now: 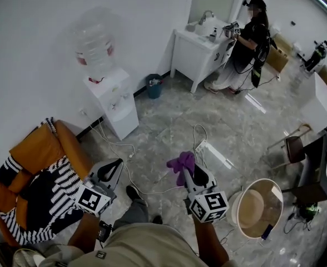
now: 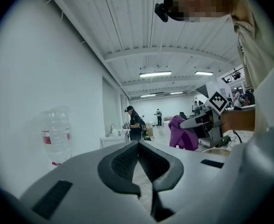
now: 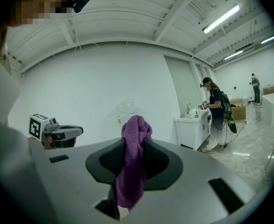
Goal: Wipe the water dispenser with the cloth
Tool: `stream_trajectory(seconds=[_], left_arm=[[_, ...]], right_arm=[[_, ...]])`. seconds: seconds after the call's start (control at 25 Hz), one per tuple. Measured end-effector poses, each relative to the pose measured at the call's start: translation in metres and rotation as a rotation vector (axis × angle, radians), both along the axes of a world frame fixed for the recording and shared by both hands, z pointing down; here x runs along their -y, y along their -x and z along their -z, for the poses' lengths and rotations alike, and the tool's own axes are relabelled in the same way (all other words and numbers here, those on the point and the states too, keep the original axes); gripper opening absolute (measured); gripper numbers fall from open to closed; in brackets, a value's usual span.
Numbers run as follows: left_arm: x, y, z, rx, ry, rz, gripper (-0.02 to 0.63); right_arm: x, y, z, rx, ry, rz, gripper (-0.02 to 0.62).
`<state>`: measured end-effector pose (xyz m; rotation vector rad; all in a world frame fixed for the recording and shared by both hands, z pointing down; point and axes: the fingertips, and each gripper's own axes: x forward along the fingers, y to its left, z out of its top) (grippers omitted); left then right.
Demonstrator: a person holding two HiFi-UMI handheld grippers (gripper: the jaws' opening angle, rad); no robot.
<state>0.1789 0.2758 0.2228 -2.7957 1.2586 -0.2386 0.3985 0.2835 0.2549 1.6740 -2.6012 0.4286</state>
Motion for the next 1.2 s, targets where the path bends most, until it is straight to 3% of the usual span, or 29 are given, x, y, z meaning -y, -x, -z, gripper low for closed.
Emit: stream_trajectory(seconds=[0.12, 0.28, 0.44, 0.72, 0.92, 1.2], left_arm=[[0.038, 0.004, 0.005, -0.026, -0.025, -0.015, 0.017], [0.084, 0.023, -0.001, -0.054, 0.047, -0.019, 0.017], [0.136, 0.052, 0.006, -0.071, -0.032, -0.029, 0.017], [0.21, 0.119, 0.01, -0.118, -0.045, 0.013, 0.017], [0.237, 0.171, 0.008, -0.155, -0.059, 0.085, 0.017], [0.249, 0.245, -0.003, -0.197, -0.066, 0.27, 0.017]], right_arm=[[0.03, 0.002, -0.001, -0.021, 0.017, -0.016, 0.1], [0.074, 0.025, 0.004, -0.037, 0.034, -0.022, 0.1], [0.122, 0.053, 0.015, -0.058, 0.028, -0.016, 0.1], [0.2, 0.119, 0.03, -0.101, 0.019, 0.018, 0.101], [0.241, 0.167, 0.033, -0.147, 0.029, 0.086, 0.101], [0.301, 0.226, 0.026, -0.189, 0.04, 0.215, 0.103]])
